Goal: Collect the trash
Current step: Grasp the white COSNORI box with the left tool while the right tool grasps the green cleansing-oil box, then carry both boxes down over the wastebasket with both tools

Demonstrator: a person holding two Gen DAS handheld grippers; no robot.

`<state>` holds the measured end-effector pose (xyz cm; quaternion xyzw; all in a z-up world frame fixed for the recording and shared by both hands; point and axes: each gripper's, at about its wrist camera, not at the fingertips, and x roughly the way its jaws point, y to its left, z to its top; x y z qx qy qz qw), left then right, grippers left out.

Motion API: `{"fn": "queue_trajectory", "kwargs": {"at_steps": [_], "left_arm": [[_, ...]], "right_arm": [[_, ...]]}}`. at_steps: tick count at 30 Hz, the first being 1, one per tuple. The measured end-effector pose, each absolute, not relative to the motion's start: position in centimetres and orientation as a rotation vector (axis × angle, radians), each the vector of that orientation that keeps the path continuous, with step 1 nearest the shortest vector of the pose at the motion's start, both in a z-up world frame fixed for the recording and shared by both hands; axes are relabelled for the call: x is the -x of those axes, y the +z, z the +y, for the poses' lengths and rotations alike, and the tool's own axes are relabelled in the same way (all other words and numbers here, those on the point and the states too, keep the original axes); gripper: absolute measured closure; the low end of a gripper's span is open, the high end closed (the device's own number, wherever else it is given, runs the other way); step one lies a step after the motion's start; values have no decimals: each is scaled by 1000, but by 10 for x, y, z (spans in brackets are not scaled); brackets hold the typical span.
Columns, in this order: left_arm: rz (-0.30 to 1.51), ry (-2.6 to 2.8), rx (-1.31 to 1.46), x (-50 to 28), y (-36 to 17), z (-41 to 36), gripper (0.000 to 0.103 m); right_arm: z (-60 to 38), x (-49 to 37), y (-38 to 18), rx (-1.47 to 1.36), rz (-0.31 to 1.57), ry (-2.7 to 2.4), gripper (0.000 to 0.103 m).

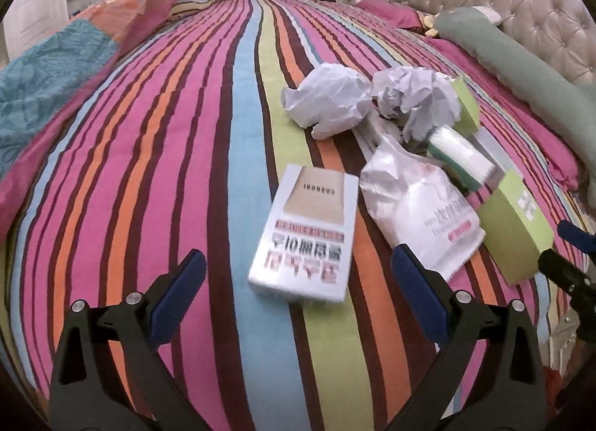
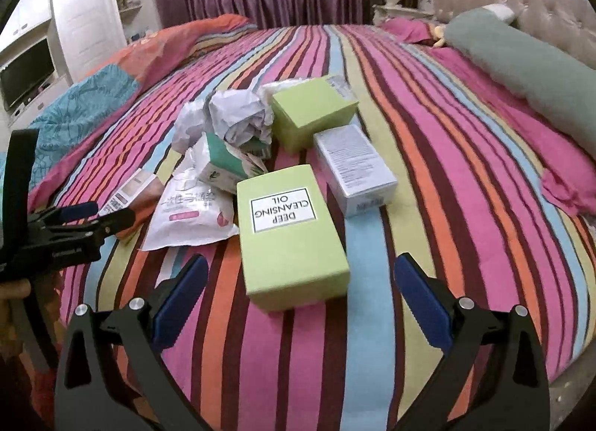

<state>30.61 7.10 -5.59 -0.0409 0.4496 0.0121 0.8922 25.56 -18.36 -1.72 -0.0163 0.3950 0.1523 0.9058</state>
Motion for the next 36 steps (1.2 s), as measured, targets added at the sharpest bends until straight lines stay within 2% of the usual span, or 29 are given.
{"fn": "queue_trajectory", "kwargs": {"at_steps": [7, 9, 10, 11, 12, 13, 24, 36], "left_arm": [[963, 32, 60, -325, -65, 69, 6], [966, 48, 31, -328, -67, 67, 10], [972, 51, 18, -330, -68, 66, 25], [984, 46, 10, -330, -70, 65, 45], [997, 40, 6, -331, -72, 64, 51], [996, 49, -4, -333, -73, 66, 55], [956, 48, 29, -307, -52, 67, 55], [923, -10, 60, -217, -33, 50, 55]], "right_arm": [[-174, -273, -31, 67, 870, 329, 8], [-173, -279, -34, 68, 884, 321, 12], [-173, -281, -36, 65, 893, 315, 23], [-173, -283, -38, 58, 906, 312, 30], [-173, -285, -39, 47, 917, 320, 44], [-173, -287, -40, 29, 932, 331, 46], [-187, -267, -23, -82, 922, 328, 46], [-204, -209, 2, -177, 897, 347, 46]]}}
